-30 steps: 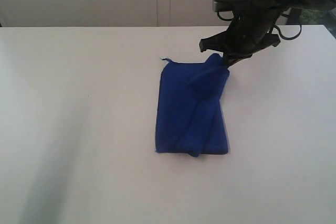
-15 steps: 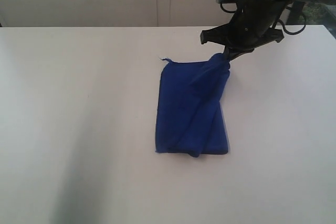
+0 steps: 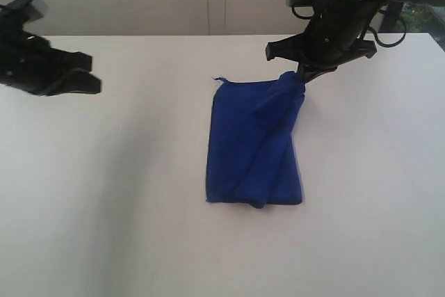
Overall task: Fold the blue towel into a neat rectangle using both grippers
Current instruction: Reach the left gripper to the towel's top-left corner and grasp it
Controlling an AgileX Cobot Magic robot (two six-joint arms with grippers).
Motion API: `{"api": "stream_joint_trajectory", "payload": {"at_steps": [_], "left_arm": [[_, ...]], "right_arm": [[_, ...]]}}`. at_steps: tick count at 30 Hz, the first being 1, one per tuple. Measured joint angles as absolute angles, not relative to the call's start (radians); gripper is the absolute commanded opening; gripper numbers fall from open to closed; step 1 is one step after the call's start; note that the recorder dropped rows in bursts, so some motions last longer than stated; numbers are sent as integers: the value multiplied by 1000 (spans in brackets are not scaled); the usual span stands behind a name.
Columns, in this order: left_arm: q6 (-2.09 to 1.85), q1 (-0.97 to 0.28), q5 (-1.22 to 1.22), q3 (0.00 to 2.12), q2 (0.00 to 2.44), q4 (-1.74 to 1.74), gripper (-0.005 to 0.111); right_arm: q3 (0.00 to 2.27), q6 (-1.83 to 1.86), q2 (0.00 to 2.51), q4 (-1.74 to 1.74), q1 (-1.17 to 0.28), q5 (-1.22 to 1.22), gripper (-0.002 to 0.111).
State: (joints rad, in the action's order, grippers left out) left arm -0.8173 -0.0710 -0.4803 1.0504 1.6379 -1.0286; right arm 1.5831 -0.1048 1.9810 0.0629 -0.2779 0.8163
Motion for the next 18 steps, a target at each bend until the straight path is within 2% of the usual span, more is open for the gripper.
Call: {"api": "stream_joint_trajectory", "payload": {"at_steps": [4, 15, 18], "left_arm": [[-965, -144, -510, 1234, 1846, -1203, 0], [-956, -258, -553, 1686, 2241, -1244, 0], [-952, -278, -553, 1747, 2294, -1244, 7]], "right_arm": [[1583, -106, 1981, 63, -278, 818, 0], [1583, -128, 2004, 63, -278, 836, 0], [1583, -129, 2011, 63, -278, 840, 0]]}}
